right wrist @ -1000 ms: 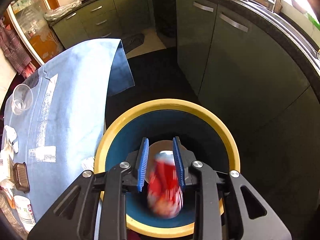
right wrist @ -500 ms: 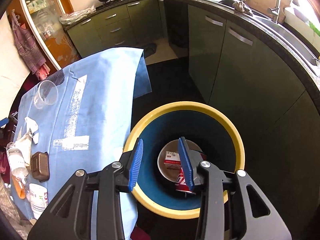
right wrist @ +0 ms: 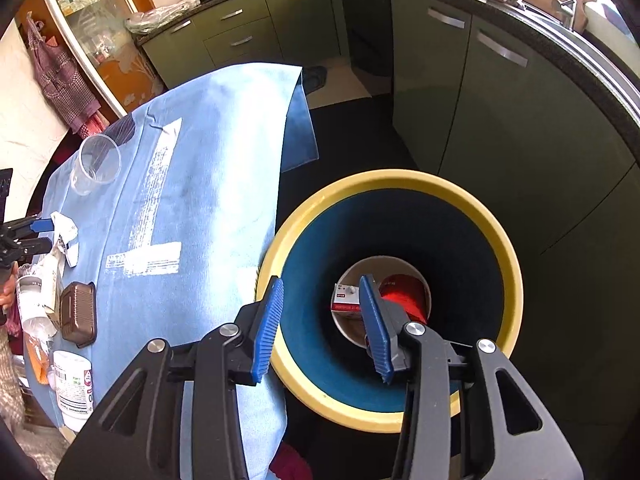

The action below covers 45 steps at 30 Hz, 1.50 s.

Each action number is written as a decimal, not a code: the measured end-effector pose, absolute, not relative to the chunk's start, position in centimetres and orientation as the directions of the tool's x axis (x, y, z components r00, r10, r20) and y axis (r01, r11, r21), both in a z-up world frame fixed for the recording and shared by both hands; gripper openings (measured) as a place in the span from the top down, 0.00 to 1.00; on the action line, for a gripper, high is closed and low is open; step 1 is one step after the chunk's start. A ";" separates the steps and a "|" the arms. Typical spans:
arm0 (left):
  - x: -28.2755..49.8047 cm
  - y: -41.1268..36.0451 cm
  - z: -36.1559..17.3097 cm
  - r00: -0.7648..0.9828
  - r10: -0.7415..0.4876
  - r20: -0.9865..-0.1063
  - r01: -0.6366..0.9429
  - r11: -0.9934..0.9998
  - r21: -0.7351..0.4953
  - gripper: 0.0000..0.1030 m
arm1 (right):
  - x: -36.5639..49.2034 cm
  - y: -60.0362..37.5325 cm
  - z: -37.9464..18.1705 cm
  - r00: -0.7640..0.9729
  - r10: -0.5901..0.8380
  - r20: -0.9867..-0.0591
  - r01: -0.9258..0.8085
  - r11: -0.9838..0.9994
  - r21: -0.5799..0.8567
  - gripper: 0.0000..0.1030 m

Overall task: Collect trash
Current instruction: 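Grasp the crumpled white snack wrapper with the left tool and lift it, then carry the wrapper over the bin and open the left tool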

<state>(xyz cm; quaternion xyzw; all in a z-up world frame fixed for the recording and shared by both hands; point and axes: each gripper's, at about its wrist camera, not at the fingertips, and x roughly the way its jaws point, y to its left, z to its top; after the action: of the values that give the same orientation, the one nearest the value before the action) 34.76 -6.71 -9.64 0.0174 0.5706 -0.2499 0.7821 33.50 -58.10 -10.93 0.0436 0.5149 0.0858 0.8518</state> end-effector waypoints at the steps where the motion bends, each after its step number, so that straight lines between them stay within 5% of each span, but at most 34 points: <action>1: 34.8 -7.0 -9.9 0.218 -0.357 -0.908 0.414 0.877 -0.245 0.10 | 33.6 -58.2 -11.1 0.451 0.193 -0.871 -0.101 0.981 0.165 0.61; 6: 35.0 -7.6 -10.6 0.197 -0.305 -0.932 0.412 0.888 -0.204 0.13 | 33.5 -58.4 -11.8 0.442 0.204 -0.873 -0.102 0.979 0.177 0.61; 9: 35.1 -7.6 -11.1 0.174 -0.289 -0.941 0.408 0.891 -0.198 0.31 | 33.5 -58.4 -12.0 0.439 0.211 -0.873 -0.104 0.978 0.184 0.61; 26: 34.7 -9.2 -4.1 0.267 -0.284 -0.921 0.451 0.881 -0.141 0.36 | 31.7 -60.0 -11.2 0.477 0.216 -0.852 -0.086 0.976 0.200 0.61; 36: 32.5 -26.4 -1.2 0.160 -0.382 -0.910 0.685 0.707 -0.176 0.35 | 28.1 -64.5 -10.5 0.519 0.163 -0.839 -0.001 0.982 0.190 0.61; 45: 33.7 -42.2 -4.9 0.115 -0.363 -0.925 0.777 0.613 -0.144 0.35 | 23.2 -68.9 -10.1 0.548 0.133 -0.826 0.074 0.976 0.206 0.57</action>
<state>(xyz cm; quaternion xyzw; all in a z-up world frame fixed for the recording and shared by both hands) 33.66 -42.17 -4.90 0.1936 0.5351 -0.3951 0.7212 23.17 -68.88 -10.10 0.1089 0.4750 0.0169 0.8731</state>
